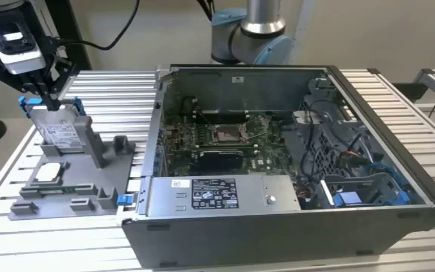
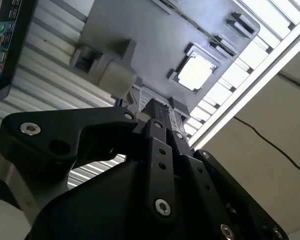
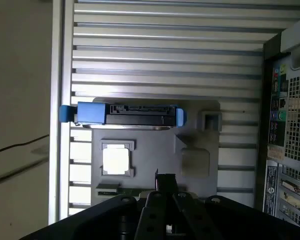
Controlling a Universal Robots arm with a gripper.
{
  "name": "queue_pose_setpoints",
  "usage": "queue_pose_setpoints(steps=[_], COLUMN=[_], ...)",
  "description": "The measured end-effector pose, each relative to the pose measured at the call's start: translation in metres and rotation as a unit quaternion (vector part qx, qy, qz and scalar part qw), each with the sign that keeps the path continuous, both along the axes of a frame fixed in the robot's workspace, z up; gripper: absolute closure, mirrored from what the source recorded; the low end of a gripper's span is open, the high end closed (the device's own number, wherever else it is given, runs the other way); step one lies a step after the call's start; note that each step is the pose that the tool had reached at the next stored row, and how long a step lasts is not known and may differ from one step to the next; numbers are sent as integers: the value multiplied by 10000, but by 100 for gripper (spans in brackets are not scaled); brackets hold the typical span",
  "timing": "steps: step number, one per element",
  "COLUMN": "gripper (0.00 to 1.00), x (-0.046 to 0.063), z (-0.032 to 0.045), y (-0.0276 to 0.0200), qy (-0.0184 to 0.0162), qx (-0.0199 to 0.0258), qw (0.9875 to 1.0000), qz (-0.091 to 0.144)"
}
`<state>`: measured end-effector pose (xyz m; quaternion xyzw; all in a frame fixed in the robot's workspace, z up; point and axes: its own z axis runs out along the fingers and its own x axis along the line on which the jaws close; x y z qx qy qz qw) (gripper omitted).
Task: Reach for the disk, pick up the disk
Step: 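Reach for the disk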
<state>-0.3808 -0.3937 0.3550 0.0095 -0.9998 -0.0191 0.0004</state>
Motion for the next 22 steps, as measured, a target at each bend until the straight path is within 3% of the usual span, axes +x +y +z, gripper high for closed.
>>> queue_pose_setpoints(steps=[4, 6, 17, 22], gripper=[100, 100, 100, 100], x=[0, 0, -7, -7], z=[0, 0, -1, -1], y=[0, 25, 505, 526], qy=[0, 1, 0, 0], qx=[0, 0, 0, 0], qw=[10000, 10000, 10000, 10000], qz=[0, 0, 0, 0])
